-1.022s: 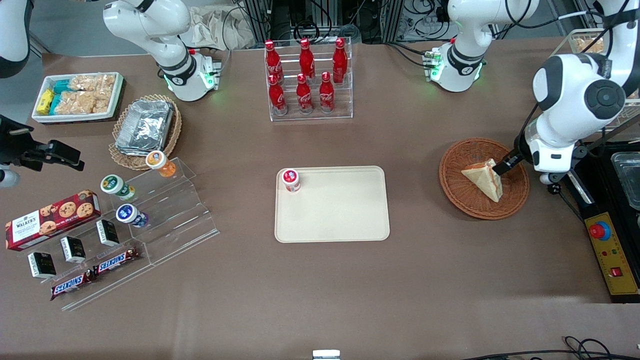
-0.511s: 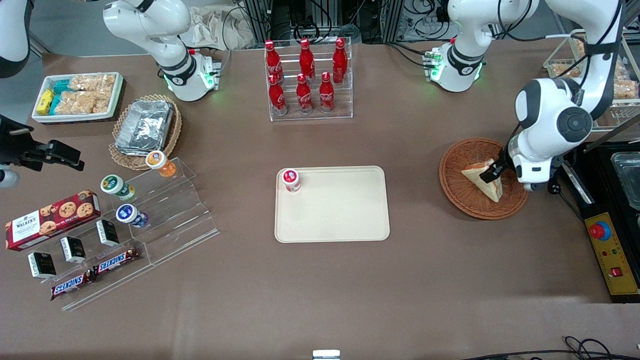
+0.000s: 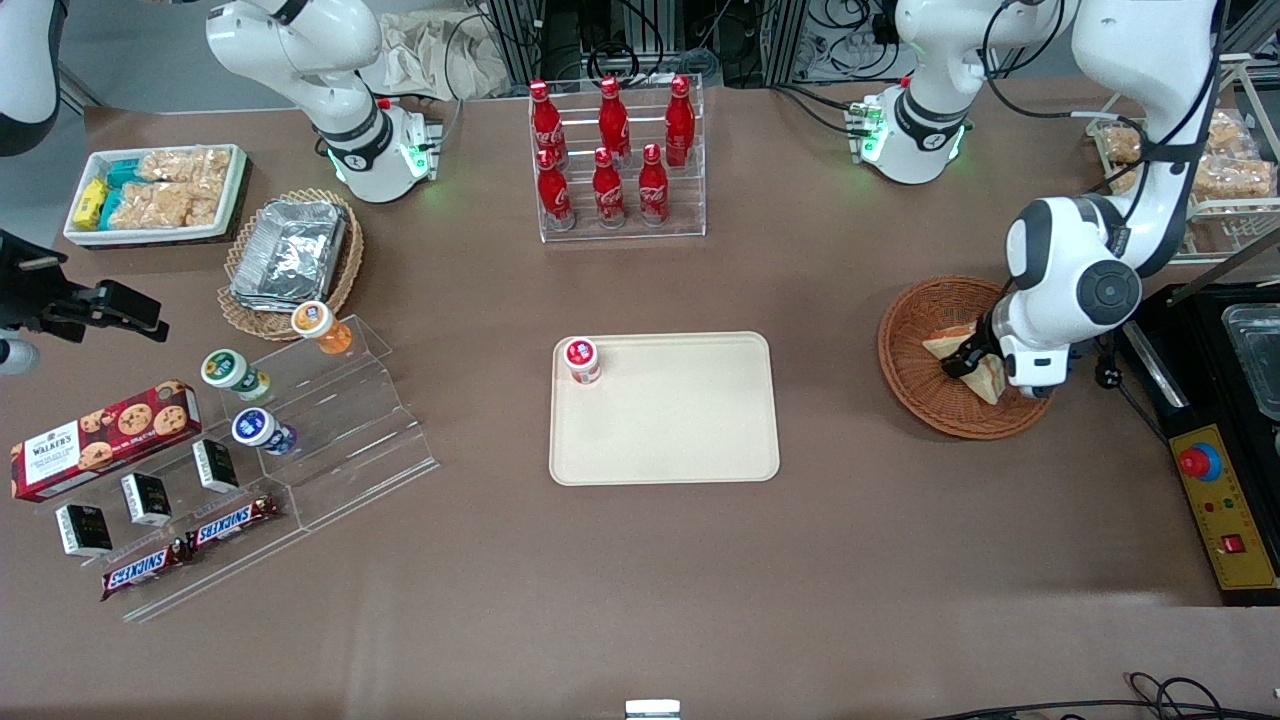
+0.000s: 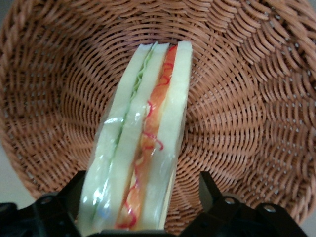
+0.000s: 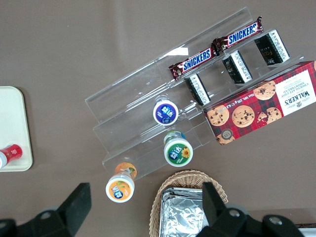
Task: Place sandwich from basket to tray
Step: 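Lower the left gripper, close on the sandwich and lift it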
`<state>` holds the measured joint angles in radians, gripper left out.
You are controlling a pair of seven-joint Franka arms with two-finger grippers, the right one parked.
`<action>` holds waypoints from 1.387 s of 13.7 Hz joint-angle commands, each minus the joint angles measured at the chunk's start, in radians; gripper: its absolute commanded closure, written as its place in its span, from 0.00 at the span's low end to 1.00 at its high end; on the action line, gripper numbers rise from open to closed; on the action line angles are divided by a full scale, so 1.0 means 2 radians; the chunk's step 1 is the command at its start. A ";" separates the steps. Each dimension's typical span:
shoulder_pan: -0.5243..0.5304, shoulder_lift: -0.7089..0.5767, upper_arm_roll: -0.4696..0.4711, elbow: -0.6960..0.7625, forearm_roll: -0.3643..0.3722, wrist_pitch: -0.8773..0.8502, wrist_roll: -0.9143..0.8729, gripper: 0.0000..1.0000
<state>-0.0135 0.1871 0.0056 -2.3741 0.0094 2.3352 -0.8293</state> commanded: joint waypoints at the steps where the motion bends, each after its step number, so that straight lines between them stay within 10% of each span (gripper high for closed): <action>1: 0.001 0.001 -0.002 -0.003 0.004 0.030 -0.048 0.39; 5: 0.001 -0.016 -0.002 -0.002 0.005 0.018 -0.050 0.78; 19: -0.006 -0.094 -0.023 0.223 -0.028 -0.299 0.085 0.78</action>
<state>-0.0213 -0.0217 -0.0192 -2.0083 -0.0062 1.7946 -0.7753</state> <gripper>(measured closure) 0.771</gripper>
